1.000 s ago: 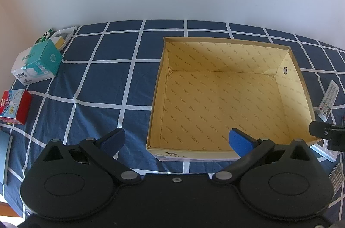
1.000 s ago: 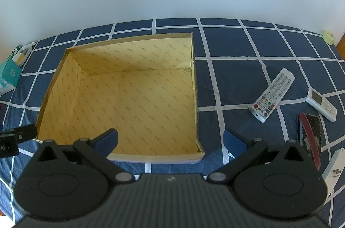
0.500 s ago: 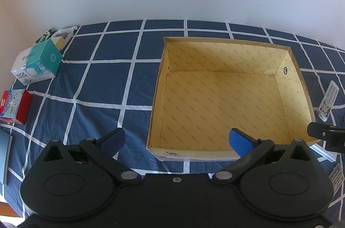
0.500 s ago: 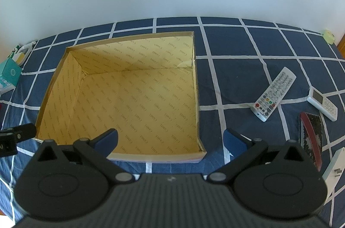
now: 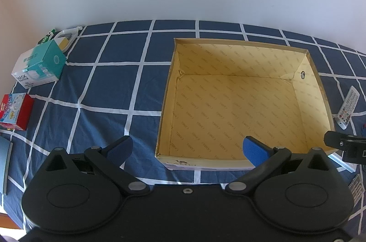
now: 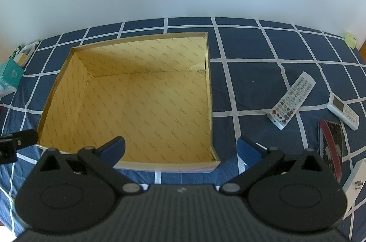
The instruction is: Organize objects
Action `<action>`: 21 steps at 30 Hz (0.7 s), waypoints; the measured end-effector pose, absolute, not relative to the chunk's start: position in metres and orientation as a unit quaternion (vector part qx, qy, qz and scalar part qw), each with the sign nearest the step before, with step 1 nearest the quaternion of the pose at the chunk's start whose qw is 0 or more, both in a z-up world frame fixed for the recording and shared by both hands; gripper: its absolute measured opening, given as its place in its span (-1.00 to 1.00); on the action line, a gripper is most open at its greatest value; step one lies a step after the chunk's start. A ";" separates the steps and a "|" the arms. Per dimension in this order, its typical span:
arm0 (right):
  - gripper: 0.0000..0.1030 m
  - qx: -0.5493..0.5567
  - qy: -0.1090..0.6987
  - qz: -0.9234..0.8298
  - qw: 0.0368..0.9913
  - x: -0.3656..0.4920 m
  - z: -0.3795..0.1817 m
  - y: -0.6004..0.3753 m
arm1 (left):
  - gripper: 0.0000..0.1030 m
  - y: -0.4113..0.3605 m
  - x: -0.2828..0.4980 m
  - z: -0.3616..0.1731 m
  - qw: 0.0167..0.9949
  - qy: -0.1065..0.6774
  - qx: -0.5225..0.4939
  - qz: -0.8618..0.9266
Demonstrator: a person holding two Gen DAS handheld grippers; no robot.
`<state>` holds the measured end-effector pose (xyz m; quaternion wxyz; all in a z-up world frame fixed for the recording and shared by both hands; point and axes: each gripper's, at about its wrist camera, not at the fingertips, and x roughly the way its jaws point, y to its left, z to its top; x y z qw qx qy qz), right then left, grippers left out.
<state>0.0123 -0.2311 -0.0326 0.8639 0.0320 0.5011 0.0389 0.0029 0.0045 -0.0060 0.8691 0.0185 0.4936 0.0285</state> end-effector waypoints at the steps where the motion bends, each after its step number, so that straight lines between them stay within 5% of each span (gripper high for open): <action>1: 1.00 0.032 0.501 0.039 0.864 0.012 -0.033 -0.231 | 1.00 0.004 0.003 -0.006 0.869 0.493 0.018 0.027; 21: 1.00 0.030 0.503 0.041 0.863 0.013 -0.033 -0.228 | 1.00 0.004 0.002 -0.004 0.870 0.492 0.017 0.031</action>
